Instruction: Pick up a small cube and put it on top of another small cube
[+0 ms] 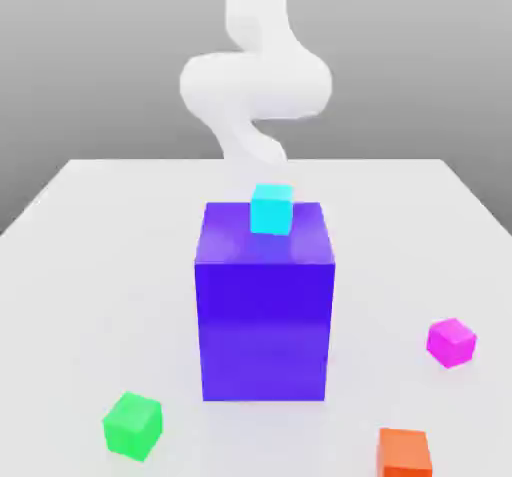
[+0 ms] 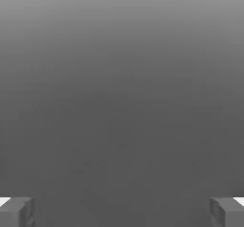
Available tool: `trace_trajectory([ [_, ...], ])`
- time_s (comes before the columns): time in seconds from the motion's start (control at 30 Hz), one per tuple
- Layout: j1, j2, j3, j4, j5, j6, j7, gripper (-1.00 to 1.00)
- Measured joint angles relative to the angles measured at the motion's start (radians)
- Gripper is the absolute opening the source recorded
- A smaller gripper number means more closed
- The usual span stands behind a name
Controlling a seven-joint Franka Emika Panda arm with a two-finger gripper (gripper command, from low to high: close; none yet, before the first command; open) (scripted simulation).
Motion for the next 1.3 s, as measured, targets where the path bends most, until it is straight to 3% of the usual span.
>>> trace_trajectory([
  [0.37, 0.102, 0.397, 0.239, -0.173, 0.0, 0.226, 0.169, 0.0],
  [0.67, 0.234, 0.734, 0.387, -0.311, -0.124, 0.405, 0.393, 0.0],
  [0.77, 0.306, 0.848, 0.366, -0.342, -0.198, 0.467, 0.484, 0.0],
  [0.93, 0.458, 1.03, 0.184, -0.307, -0.377, 0.598, 0.627, 0.0],
  [0.97, 0.486, 1.057, 0.151, -0.301, -0.396, 0.619, 0.641, -1.0],
  [1.17, 0.499, 1.07, 0.136, -0.298, -0.409, 0.63, 0.652, -1.0],
  [1.3, 0.423, 0.973, 0.234, -0.323, -0.308, 0.558, 0.575, -1.0],
])
